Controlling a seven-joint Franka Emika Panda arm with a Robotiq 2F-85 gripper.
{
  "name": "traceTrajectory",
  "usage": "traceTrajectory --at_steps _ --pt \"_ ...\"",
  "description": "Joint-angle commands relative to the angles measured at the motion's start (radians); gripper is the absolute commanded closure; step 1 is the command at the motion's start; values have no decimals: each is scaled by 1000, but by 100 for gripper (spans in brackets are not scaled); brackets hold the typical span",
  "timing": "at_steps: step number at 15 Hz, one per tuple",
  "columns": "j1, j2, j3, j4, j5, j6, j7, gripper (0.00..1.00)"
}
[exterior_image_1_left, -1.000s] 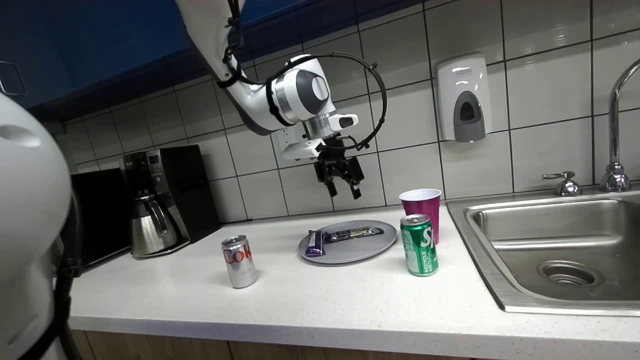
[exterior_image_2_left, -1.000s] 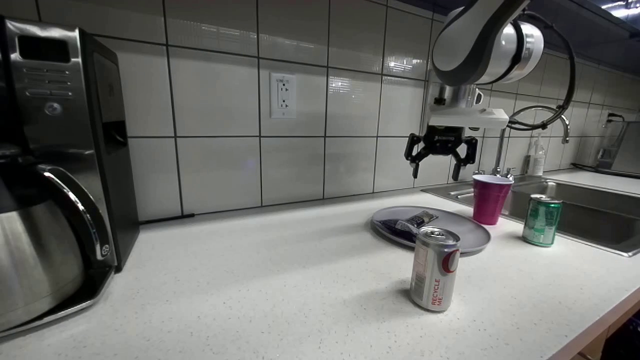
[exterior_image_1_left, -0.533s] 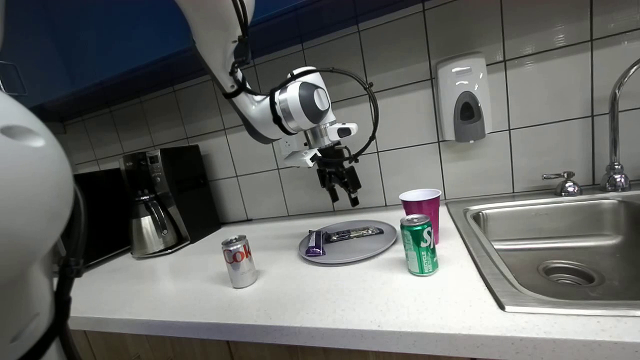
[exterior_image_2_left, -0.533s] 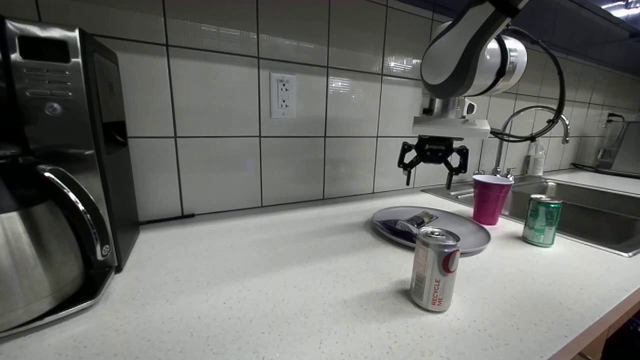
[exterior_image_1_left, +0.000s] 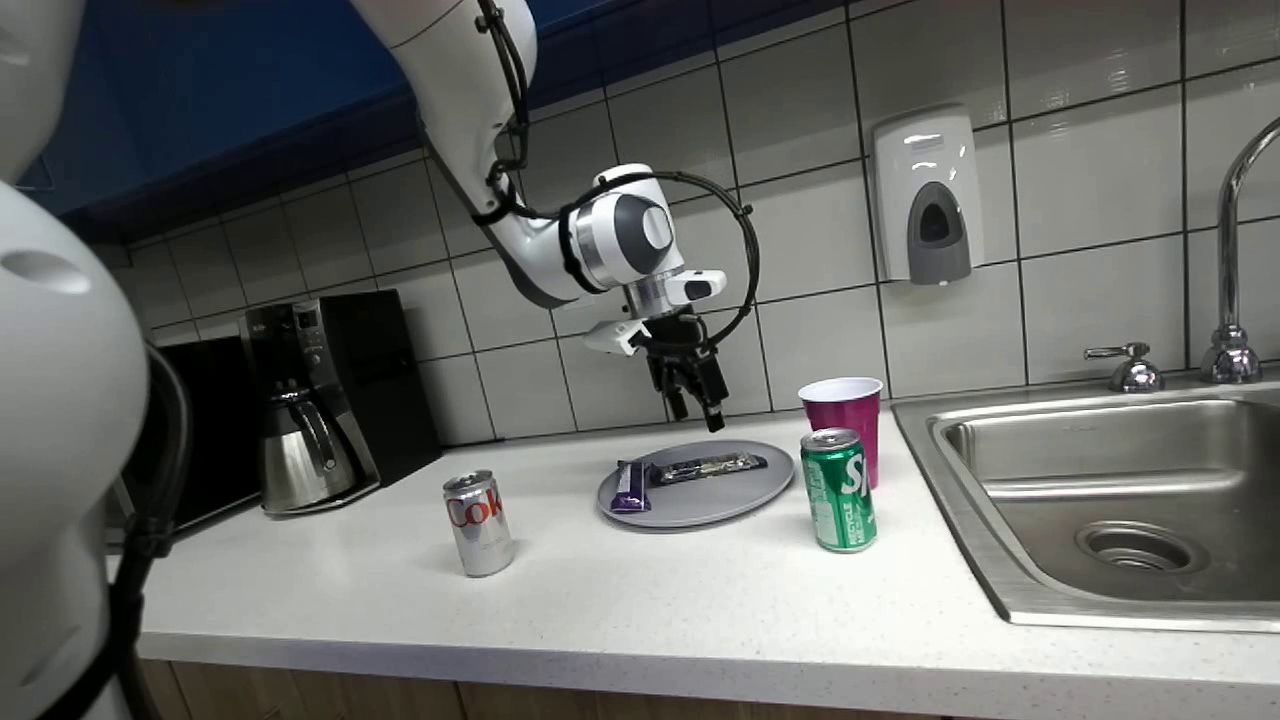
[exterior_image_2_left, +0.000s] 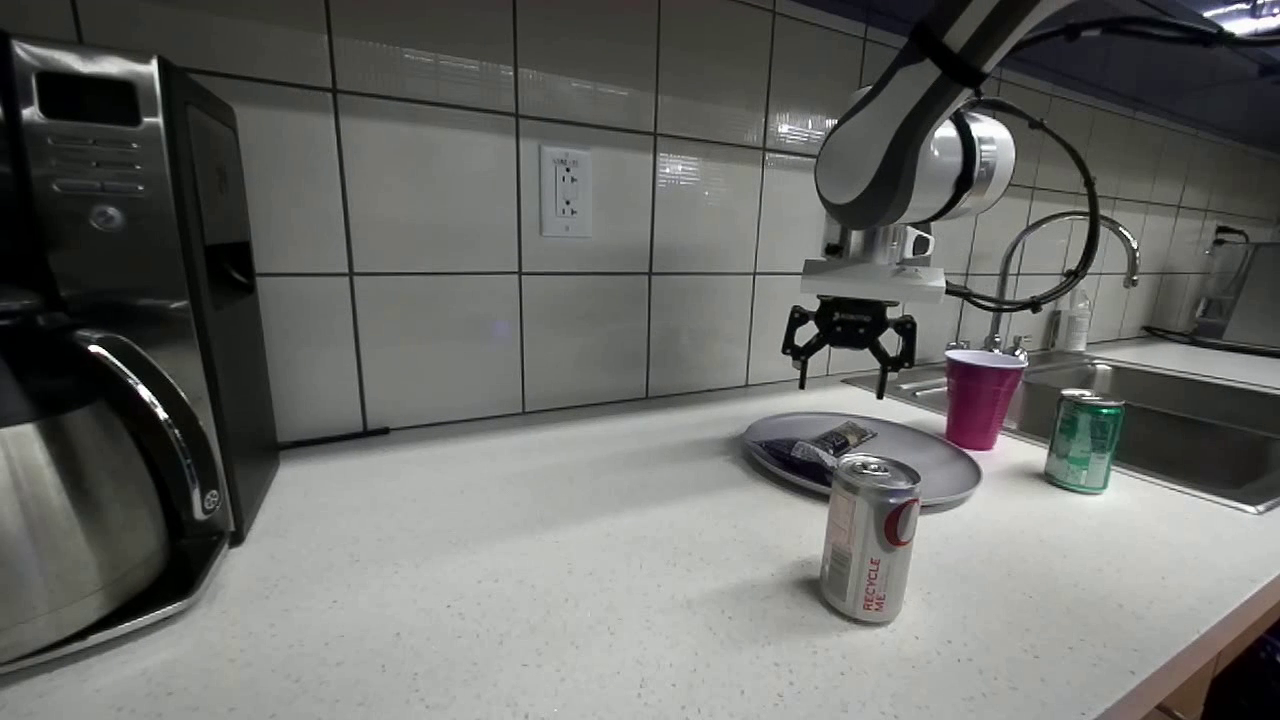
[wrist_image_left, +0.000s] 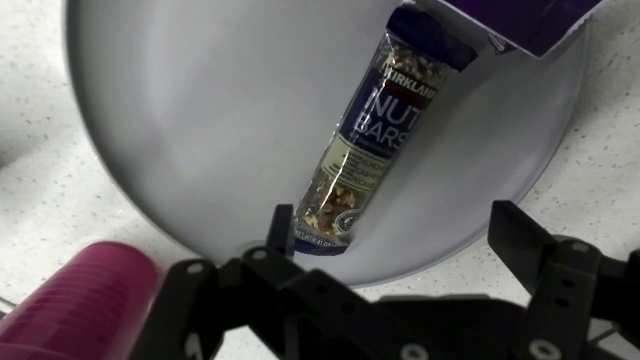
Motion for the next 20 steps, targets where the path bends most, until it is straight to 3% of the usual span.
traceTrajectory --at_steps 1,20 --pt "11 55 -9 78 29 -45 31 0" --pt "13 110 3 95 116 -111 99 0"
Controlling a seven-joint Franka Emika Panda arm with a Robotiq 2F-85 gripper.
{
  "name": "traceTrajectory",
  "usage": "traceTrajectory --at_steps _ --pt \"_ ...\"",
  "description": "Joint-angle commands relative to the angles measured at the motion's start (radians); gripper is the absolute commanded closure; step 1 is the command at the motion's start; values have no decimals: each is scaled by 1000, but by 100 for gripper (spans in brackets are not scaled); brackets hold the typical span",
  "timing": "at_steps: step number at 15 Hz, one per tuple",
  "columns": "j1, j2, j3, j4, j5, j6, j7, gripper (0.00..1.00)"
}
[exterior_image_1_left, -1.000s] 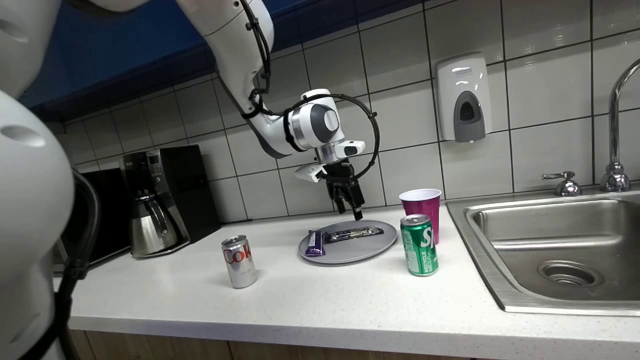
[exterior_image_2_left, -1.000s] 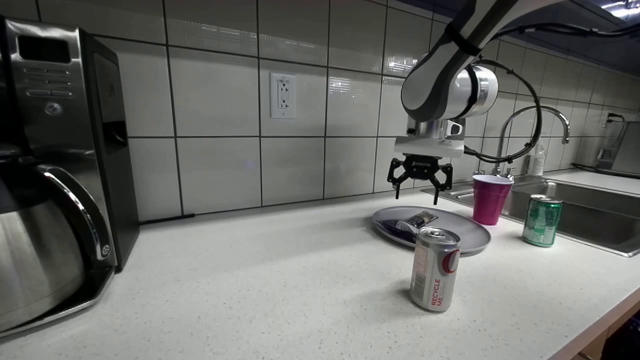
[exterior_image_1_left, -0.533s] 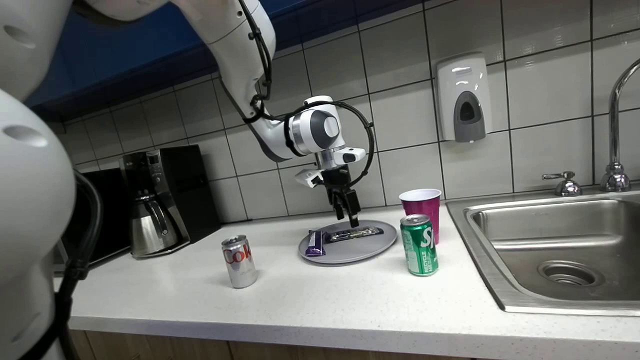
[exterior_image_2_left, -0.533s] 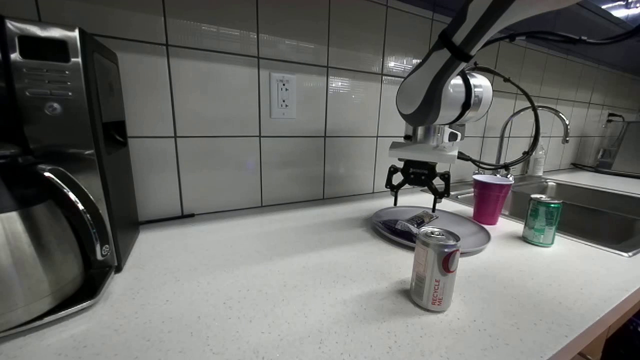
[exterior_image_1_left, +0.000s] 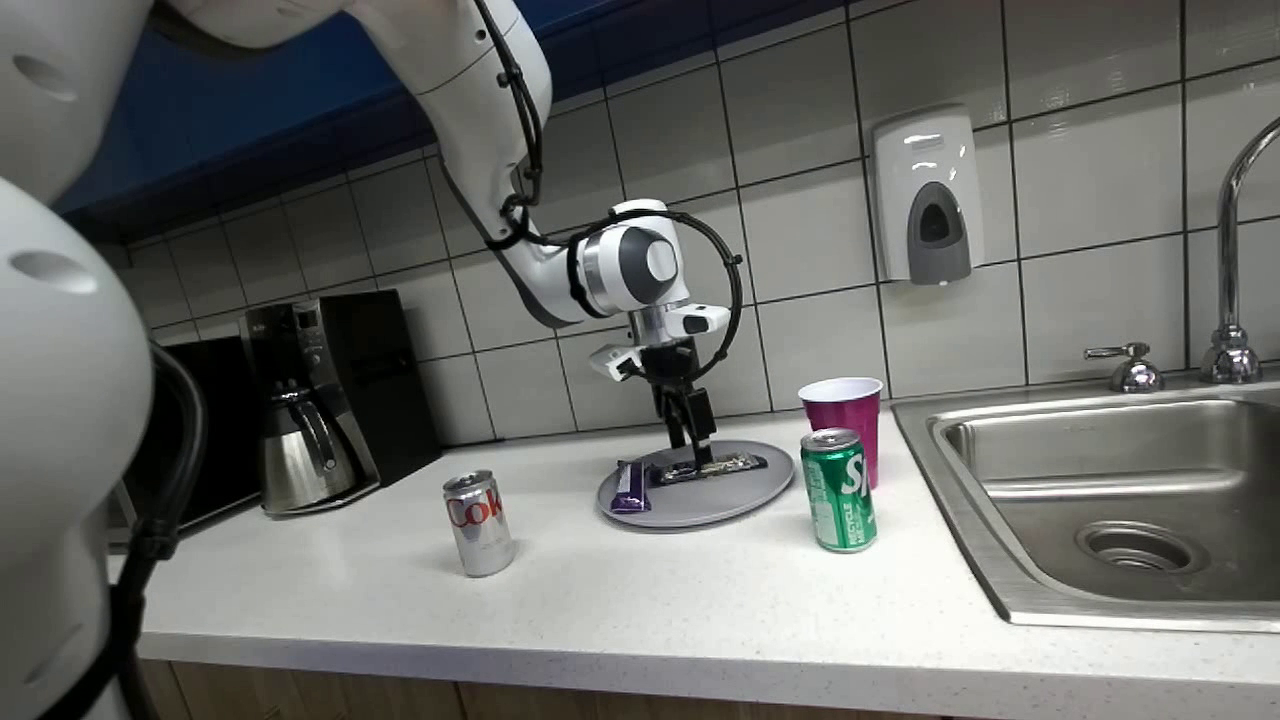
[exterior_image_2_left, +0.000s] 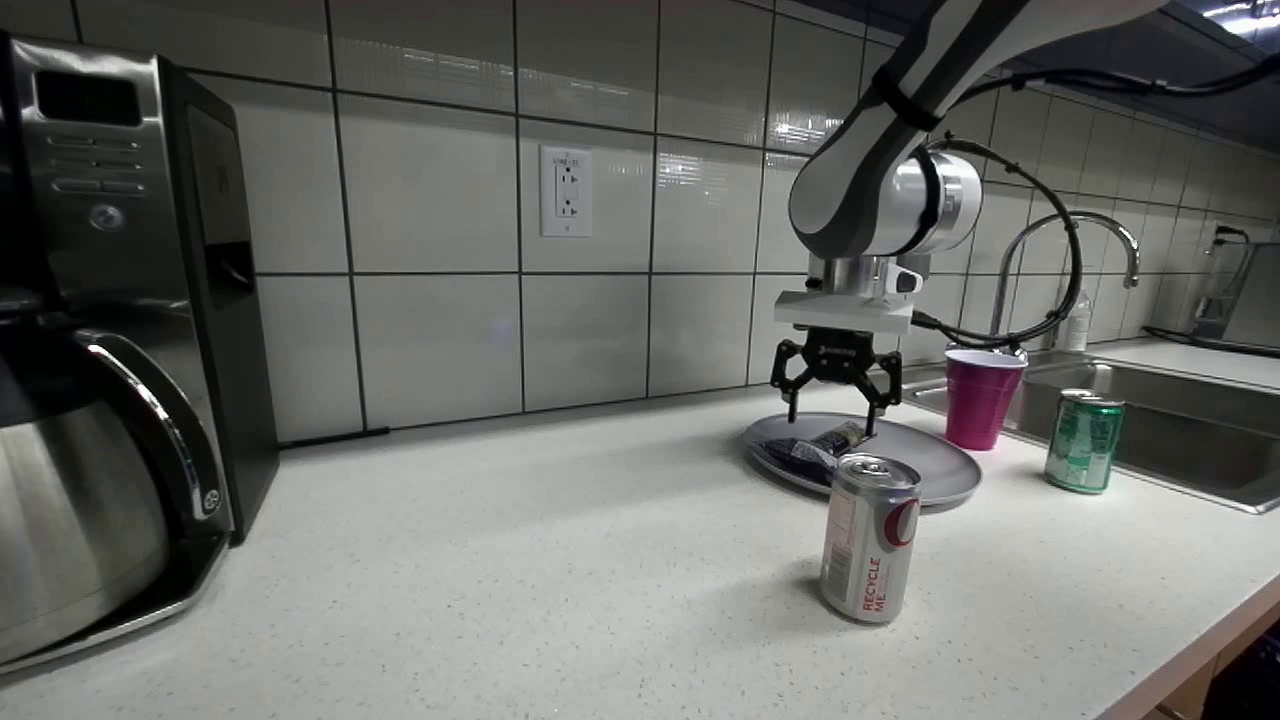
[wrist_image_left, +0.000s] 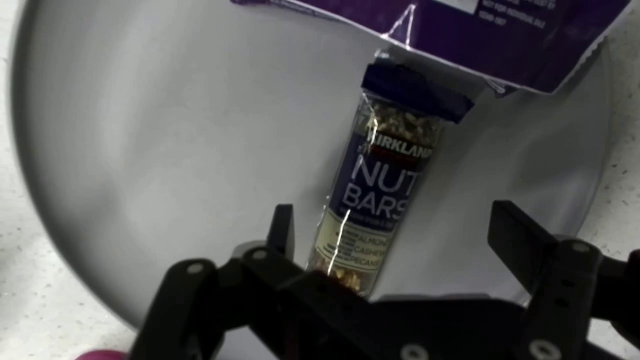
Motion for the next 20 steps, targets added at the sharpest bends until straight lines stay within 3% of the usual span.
traceTrajectory --at_steps 1,19,20 --pt "-1 13 4 28 22 -43 10 0" --pt "-5 28 4 33 28 -53 5 0" --pt "-4 28 3 31 28 -48 8 20"
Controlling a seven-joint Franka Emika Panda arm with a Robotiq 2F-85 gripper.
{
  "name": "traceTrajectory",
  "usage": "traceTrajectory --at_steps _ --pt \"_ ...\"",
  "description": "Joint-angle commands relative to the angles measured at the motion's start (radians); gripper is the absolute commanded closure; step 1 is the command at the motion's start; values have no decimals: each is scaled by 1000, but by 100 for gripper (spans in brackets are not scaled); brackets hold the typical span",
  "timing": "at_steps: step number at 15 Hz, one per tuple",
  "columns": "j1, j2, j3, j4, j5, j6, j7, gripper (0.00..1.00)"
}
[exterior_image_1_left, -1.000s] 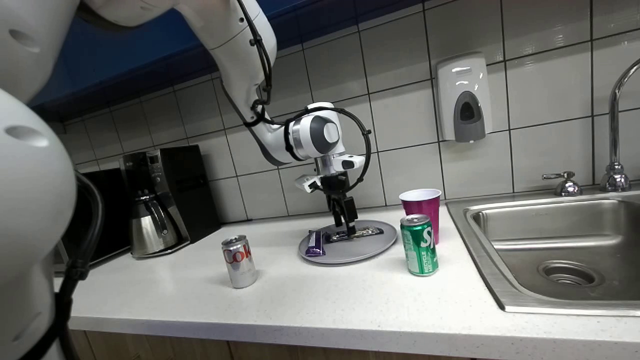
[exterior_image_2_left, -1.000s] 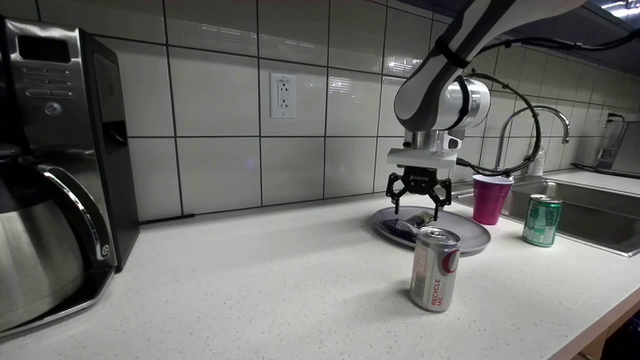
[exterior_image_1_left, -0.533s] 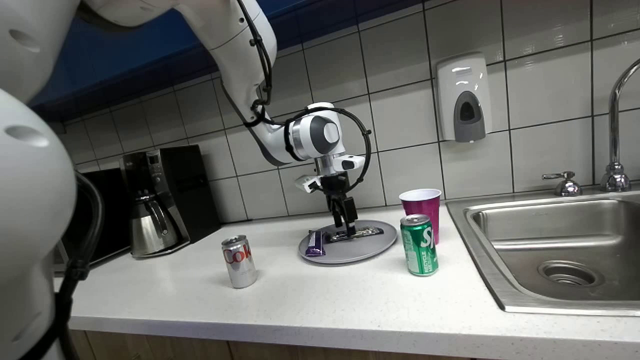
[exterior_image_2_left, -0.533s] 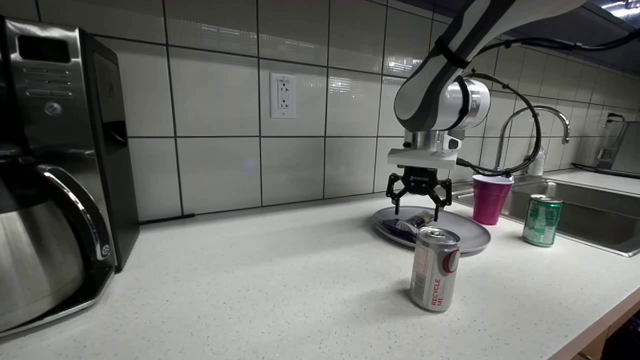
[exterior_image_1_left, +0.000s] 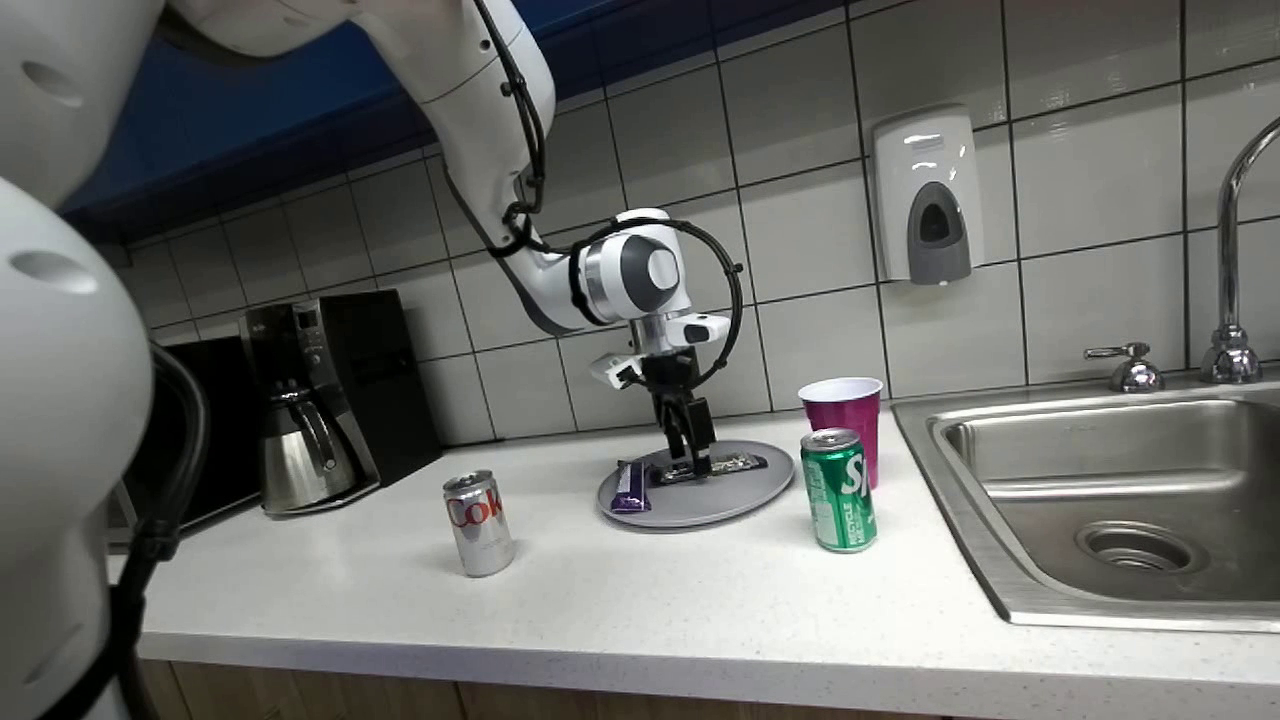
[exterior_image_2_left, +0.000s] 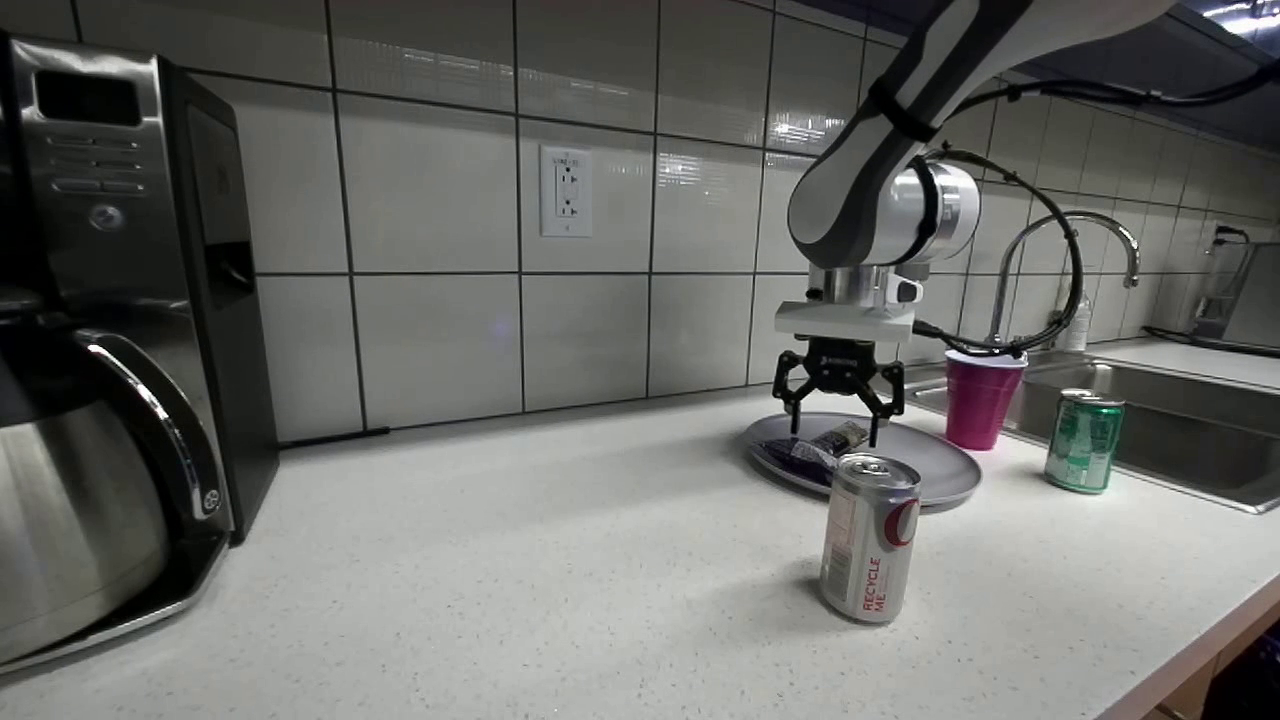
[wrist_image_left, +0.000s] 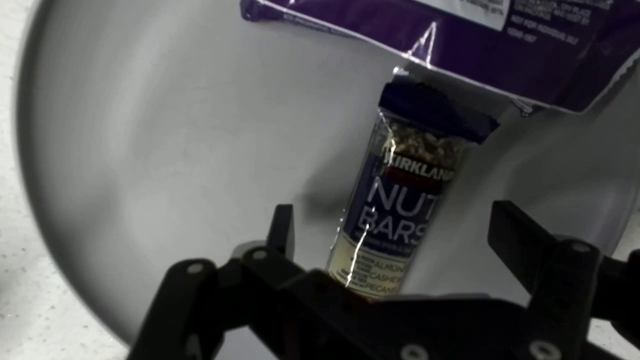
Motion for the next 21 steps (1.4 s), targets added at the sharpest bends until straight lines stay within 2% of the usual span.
traceTrajectory --at_steps 1,9,10,21 --pt "-3 11 2 31 20 -33 7 26" --pt "-4 3 2 25 21 -27 5 89" --pt "-4 0 1 23 21 -25 5 92" --pt "-10 -77 -4 -6 4 -9 -26 92"
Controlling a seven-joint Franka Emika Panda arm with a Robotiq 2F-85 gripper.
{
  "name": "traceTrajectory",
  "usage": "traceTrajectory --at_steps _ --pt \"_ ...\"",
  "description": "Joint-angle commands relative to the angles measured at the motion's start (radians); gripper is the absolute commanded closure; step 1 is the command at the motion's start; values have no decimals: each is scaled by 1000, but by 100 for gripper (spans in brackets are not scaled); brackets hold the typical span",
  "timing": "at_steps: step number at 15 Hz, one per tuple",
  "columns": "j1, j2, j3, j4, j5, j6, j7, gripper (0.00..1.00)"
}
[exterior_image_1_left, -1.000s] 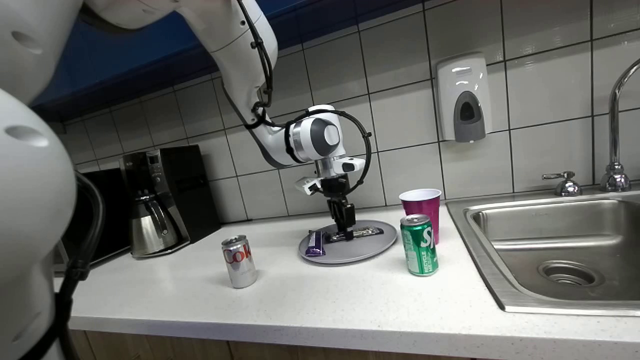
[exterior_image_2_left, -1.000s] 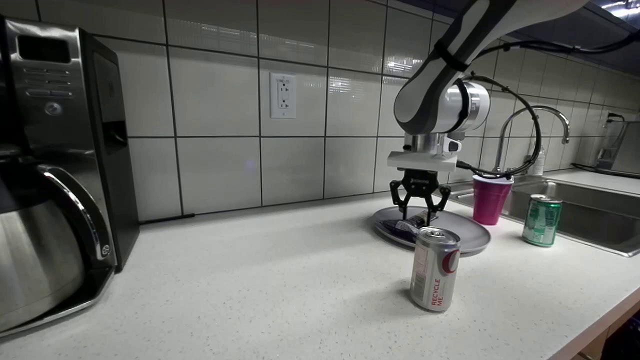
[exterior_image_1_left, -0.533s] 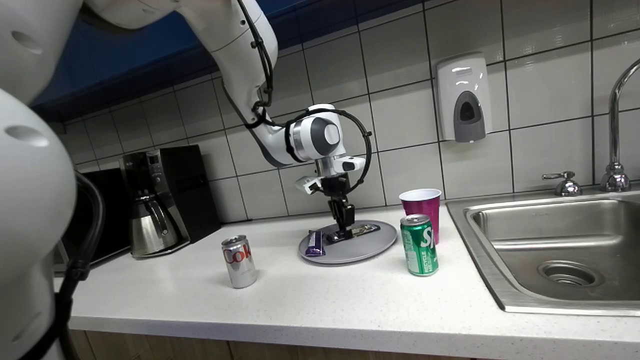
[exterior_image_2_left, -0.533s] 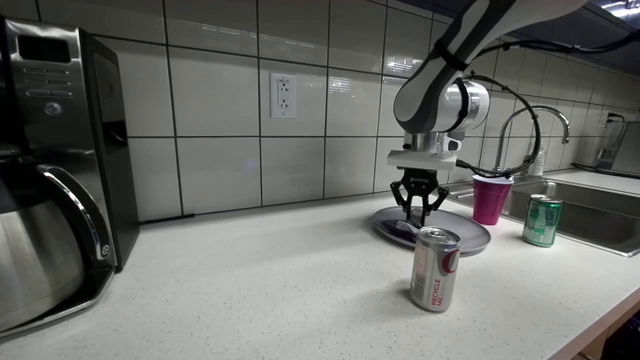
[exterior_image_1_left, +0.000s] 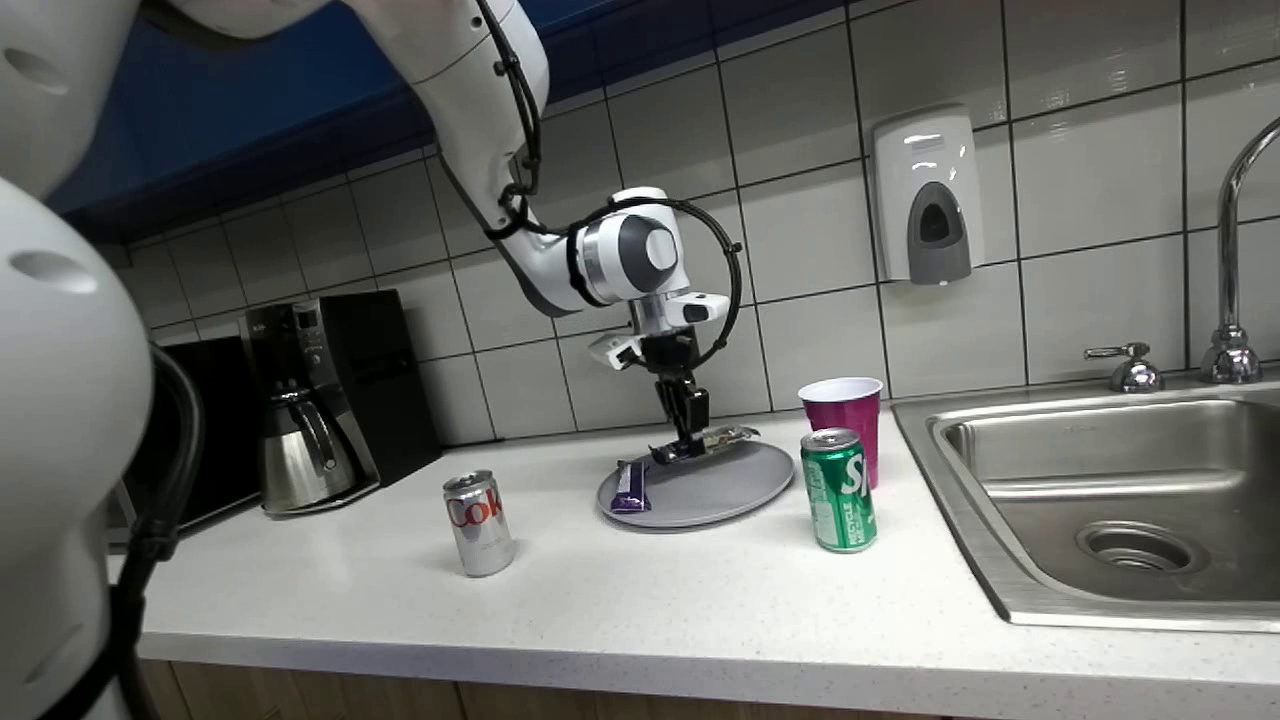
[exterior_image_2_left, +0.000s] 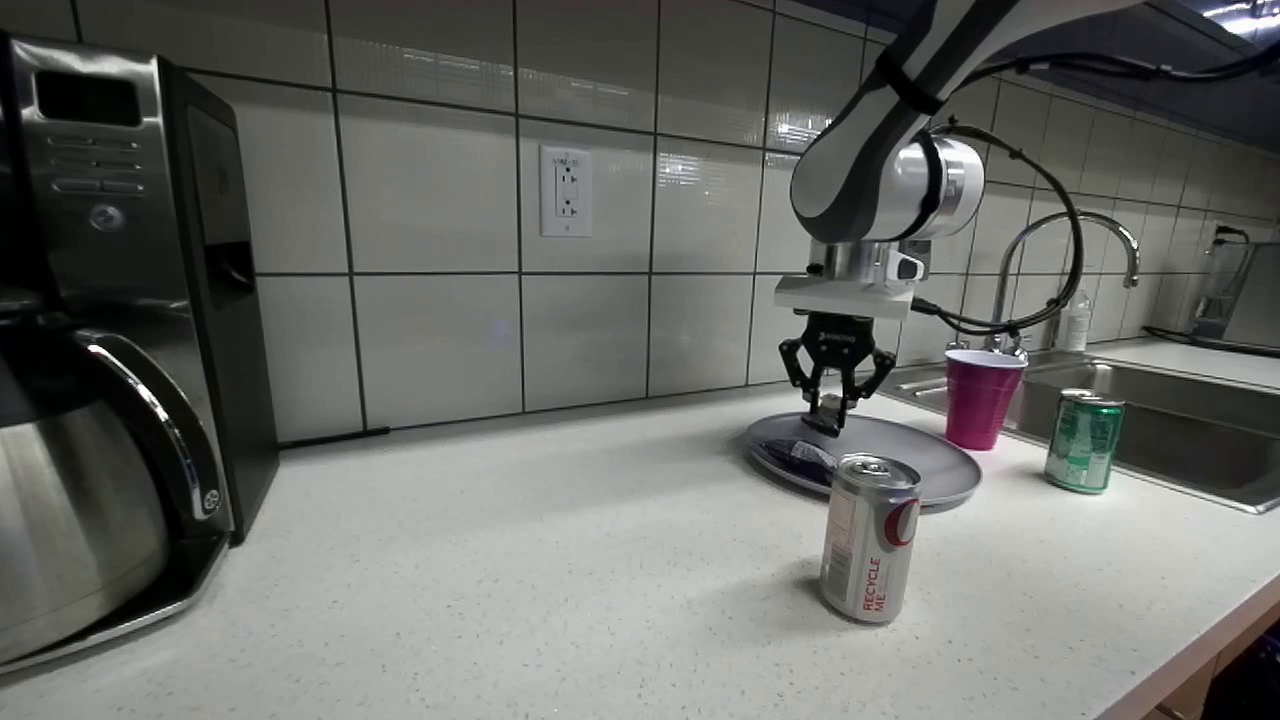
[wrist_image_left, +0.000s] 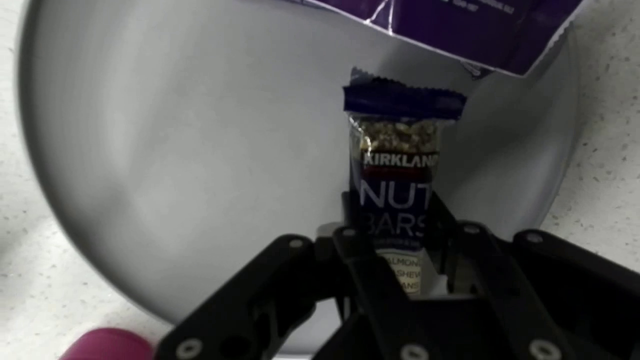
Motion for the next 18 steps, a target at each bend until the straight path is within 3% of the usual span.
traceTrajectory --at_steps 1,18 --pt "-13 -42 -3 -11 1 -16 -30 92" --pt "-110 -12 -29 107 22 -60 -205 92"
